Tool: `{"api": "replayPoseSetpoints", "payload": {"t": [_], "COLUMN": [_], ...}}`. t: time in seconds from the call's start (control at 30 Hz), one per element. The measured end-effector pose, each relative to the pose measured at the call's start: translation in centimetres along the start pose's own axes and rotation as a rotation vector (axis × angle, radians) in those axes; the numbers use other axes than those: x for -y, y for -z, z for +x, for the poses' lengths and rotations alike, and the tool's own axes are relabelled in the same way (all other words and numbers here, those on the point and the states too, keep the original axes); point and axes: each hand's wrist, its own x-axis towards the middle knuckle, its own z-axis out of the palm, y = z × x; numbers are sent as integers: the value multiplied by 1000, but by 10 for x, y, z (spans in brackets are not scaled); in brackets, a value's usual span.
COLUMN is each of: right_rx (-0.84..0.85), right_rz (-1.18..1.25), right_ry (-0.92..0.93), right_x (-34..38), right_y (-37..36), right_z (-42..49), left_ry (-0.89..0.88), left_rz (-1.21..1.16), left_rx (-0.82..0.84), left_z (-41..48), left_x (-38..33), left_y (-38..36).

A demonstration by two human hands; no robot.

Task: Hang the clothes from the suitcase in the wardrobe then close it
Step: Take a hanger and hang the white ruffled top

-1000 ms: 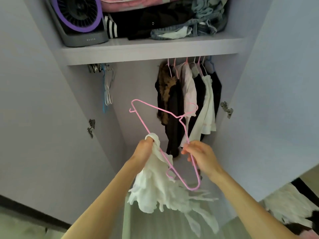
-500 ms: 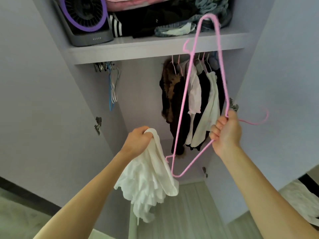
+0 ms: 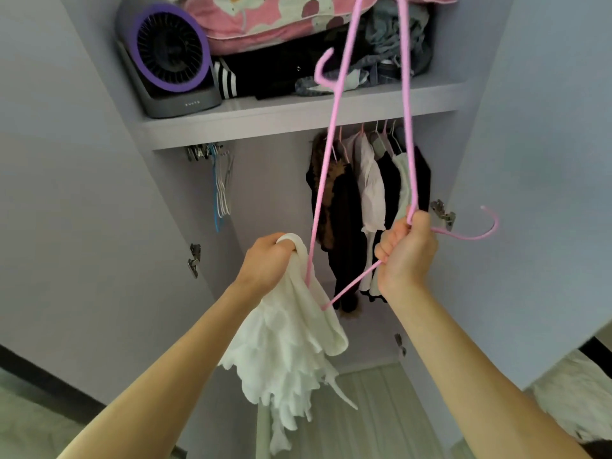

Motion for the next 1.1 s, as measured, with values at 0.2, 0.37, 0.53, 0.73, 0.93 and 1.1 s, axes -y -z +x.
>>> {"api": "replayPoseSetpoints", "payload": {"t": [0.2, 0.37, 0.53, 0.73, 0.93, 1.1], "right_rx": [145, 148, 95, 71, 88, 201], "right_rz": [-417, -526, -308, -267, -421, -750], "right_ry": [90, 53, -64, -116, -98, 160], "right_x": [-46, -54, -51, -70, -91, -61], "right_y": [25, 40, 15, 5, 33, 50], "right_z": [0, 13, 13, 13, 15, 26], "left_ry": [91, 142, 166, 140, 158, 217], "left_rz": [-275, -266, -303, -383, -428, -369], "left_rx": [-66, -76, -23, -14, -42, -291], "left_z": [9, 12, 7, 11, 13, 23], "left_x": [-22, -21, -27, -48, -39, -24], "left_y": [30, 49, 34, 32, 50, 81]}}
